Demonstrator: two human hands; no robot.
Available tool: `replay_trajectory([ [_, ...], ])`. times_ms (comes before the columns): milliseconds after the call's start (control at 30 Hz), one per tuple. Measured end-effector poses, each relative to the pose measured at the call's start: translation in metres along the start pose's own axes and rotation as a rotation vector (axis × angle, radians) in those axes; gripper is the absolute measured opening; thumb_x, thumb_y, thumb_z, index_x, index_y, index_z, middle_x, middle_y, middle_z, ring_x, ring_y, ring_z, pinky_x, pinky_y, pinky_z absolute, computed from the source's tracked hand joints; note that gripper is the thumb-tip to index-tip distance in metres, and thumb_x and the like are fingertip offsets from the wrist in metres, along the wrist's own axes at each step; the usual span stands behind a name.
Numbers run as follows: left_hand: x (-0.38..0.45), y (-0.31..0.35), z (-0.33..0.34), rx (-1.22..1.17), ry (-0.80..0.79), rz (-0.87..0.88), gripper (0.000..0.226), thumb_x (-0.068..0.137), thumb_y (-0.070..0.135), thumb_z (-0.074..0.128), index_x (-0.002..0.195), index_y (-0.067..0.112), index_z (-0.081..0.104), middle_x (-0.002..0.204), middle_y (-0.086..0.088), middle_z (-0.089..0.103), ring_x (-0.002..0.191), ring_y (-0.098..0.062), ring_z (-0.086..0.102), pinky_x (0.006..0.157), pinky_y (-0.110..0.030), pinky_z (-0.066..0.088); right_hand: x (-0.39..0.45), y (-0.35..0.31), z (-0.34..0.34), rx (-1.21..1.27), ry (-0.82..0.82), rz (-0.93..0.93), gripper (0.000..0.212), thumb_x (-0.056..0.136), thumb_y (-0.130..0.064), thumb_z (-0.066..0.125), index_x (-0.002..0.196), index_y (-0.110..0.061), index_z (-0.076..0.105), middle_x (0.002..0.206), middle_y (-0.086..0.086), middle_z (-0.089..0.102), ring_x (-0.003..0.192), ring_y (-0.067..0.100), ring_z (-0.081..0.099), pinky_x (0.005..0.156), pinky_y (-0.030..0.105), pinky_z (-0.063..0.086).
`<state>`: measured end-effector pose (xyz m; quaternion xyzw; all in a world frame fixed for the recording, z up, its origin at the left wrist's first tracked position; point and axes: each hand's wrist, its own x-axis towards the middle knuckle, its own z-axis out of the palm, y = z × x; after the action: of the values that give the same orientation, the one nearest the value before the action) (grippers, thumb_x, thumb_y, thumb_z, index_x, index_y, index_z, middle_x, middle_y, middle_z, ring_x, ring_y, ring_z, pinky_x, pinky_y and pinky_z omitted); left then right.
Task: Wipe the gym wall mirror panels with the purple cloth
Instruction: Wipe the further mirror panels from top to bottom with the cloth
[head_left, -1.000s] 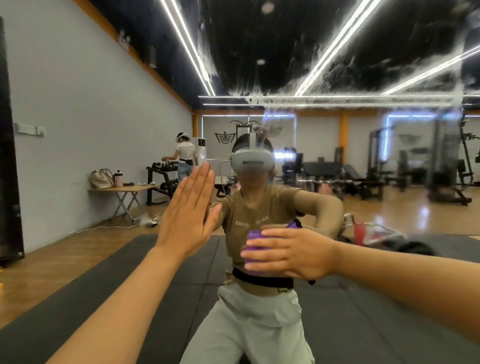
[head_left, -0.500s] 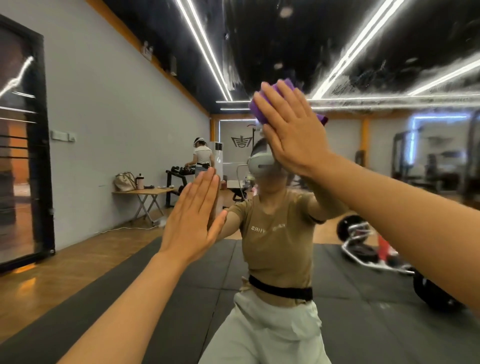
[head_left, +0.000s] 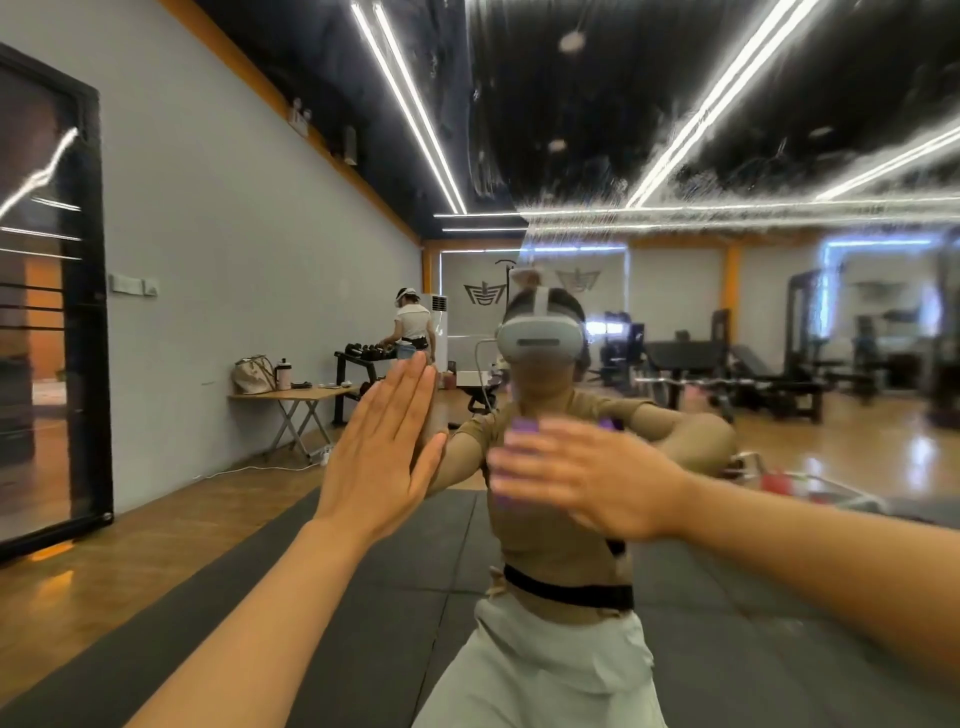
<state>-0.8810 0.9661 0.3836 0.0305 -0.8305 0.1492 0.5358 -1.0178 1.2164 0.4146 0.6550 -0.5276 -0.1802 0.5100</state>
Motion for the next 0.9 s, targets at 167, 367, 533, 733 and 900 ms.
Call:
replay_trajectory([
  [167,0.000,0.004,0.000,0.011,0.025,-0.006,0.067,0.106,0.046,0.023,0.161,0.009,0.011,0.170,-0.006,0.006,0.156,-0.017,0.005,0.126,-0.032,0.002,0.078,0.103,-0.051,-0.058,0.123,0.413,0.053,0.106,-0.036,0.027,0.156,-0.018,0.026,0.163,0.011,0.030,0.152,0.028,0.019,0.124,0.035,-0.001],
  [367,0.001,0.002,-0.004,0.045,0.039,0.010,0.066,0.107,0.045,0.022,0.160,0.006,0.016,0.169,-0.007,0.010,0.156,-0.016,0.006,0.126,-0.031,-0.001,0.112,0.164,-0.082,-0.077,0.220,0.689,0.056,0.109,-0.033,0.027,0.161,-0.016,0.021,0.168,0.009,0.020,0.156,0.028,0.010,0.125,0.037,-0.002],
  [533,0.002,0.003,-0.003,0.025,0.040,0.009,0.066,0.106,0.042,0.029,0.161,0.008,0.015,0.169,-0.006,0.009,0.156,-0.016,0.006,0.126,-0.033,0.002,0.086,0.095,-0.049,-0.058,0.245,0.463,0.055,0.102,-0.028,0.035,0.155,-0.014,0.032,0.161,0.012,0.033,0.152,0.030,0.024,0.126,0.040,0.005],
  [733,-0.001,0.007,-0.001,-0.023,0.025,-0.014,0.067,0.105,0.040,0.029,0.161,0.008,0.011,0.170,-0.007,0.005,0.156,-0.017,0.004,0.125,-0.037,0.006,0.010,-0.022,0.008,-0.111,-0.040,0.097,0.064,0.096,-0.032,0.035,0.158,-0.024,0.028,0.166,0.000,0.024,0.155,0.022,0.012,0.127,0.041,0.000],
  [900,0.000,0.011,-0.001,-0.007,0.012,-0.044,0.066,0.105,0.040,0.028,0.161,0.010,0.008,0.170,-0.007,0.005,0.156,-0.015,0.001,0.124,-0.035,0.004,-0.011,-0.038,0.018,-0.121,-0.091,-0.013,0.058,0.101,-0.031,0.033,0.159,-0.026,0.030,0.165,-0.003,0.026,0.155,0.019,0.015,0.127,0.039,-0.001],
])
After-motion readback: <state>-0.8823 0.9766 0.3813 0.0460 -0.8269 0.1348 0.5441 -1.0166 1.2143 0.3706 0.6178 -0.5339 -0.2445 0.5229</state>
